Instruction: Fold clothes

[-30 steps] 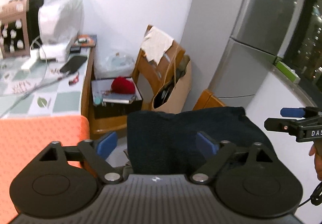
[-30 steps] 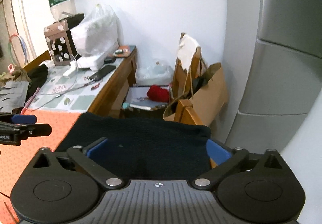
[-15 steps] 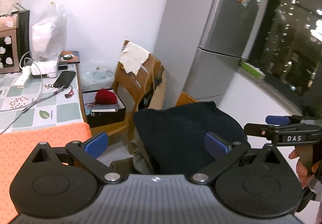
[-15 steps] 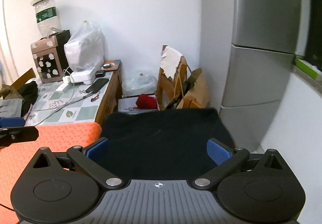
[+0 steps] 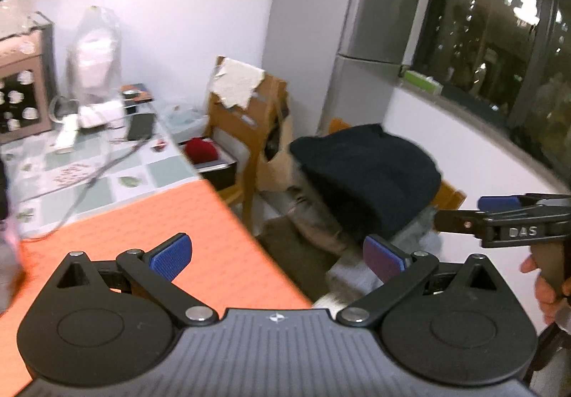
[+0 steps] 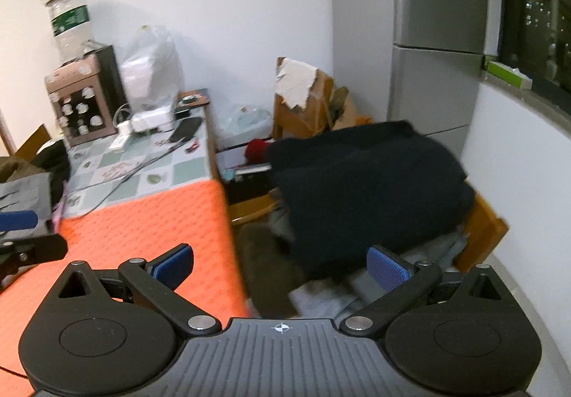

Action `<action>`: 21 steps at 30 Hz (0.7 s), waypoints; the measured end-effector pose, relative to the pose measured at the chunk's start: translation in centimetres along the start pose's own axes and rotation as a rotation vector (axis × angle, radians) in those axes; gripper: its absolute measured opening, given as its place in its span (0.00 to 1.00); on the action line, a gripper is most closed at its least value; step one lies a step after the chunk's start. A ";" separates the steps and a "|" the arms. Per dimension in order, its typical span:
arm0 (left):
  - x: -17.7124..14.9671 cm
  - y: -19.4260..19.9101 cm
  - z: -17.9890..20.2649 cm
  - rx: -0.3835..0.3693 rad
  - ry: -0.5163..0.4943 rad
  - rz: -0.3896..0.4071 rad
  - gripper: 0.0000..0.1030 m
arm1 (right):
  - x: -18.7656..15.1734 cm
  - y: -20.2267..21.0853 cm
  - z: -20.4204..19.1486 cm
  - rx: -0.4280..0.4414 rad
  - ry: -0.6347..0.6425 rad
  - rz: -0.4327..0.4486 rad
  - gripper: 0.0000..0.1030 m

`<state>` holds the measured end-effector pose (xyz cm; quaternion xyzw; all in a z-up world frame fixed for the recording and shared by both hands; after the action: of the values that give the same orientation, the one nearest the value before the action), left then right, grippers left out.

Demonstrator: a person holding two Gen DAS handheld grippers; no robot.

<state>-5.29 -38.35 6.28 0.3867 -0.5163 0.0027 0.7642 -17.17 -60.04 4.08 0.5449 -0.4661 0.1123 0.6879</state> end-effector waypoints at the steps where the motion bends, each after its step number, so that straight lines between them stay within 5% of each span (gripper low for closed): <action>1: -0.4 0.7 -0.7 0.014 0.000 0.000 1.00 | -0.4 0.3 -1.0 0.007 0.008 -0.002 1.00; 21: -8.1 11.8 -14.4 0.389 0.229 -0.043 1.00 | -3.6 0.2 -18.9 0.274 0.229 -0.006 1.00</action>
<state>-2.50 -18.33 4.44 0.5350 -0.4075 0.1299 0.7286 -9.42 -42.52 2.01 0.6186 -0.3634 0.2339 0.6562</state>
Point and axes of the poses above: each gripper's, at about its wrist camera, not at the fingertips, and y roughly against the way its jaws point, z to its right, x to its top, the point moved 3 cm from there along -y, roughly the way its jaws point, and after that the axes turned 5 degrees about -x, right-handed, at the moved point
